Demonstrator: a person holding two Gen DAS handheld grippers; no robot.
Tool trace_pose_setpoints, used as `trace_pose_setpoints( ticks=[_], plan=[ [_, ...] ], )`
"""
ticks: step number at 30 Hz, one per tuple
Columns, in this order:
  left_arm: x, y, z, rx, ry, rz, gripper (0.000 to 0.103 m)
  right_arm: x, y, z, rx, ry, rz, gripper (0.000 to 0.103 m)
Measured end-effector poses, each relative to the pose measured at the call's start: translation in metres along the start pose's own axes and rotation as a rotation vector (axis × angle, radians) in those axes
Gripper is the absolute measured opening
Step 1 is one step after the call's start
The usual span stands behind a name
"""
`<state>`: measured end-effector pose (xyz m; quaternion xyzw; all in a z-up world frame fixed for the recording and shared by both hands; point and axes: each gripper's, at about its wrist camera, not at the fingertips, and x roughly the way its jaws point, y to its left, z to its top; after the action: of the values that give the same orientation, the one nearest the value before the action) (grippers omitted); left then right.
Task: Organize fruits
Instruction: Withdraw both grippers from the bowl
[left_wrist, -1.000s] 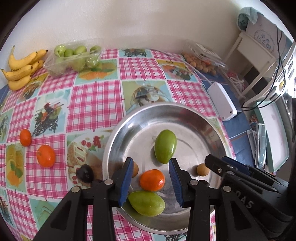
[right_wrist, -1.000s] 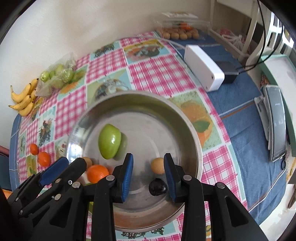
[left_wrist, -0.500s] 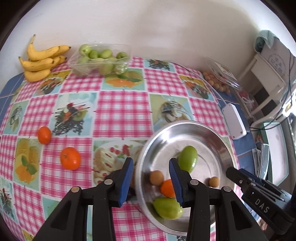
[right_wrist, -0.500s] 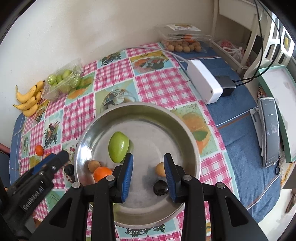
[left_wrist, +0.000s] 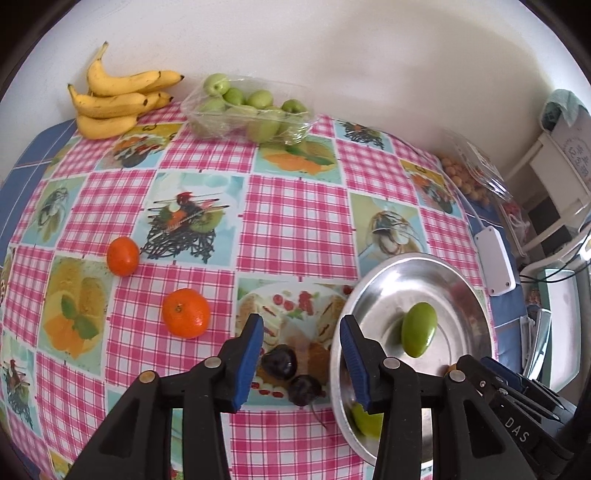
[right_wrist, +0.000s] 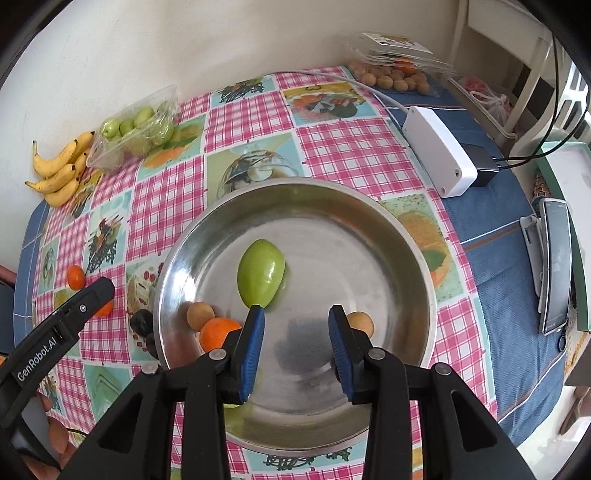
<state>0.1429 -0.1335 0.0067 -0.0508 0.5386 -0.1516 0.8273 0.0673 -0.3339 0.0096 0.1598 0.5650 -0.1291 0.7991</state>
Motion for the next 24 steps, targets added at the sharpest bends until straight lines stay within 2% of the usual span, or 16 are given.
trace_pose_setpoints(
  ticks=[4,17,24],
  plan=[
    [0.005,0.005,-0.001,-0.013,0.014,0.007,0.048,0.005,0.001,0.0,0.002,0.009,-0.006,0.044],
    [0.026,0.016,-0.01,-0.028,0.07,0.044,0.048,0.029,0.003,-0.005,-0.004,0.072,-0.015,0.044],
    [0.027,0.016,-0.012,-0.027,0.074,0.049,0.051,0.03,0.004,-0.005,-0.007,0.078,-0.017,0.046]
  ],
)
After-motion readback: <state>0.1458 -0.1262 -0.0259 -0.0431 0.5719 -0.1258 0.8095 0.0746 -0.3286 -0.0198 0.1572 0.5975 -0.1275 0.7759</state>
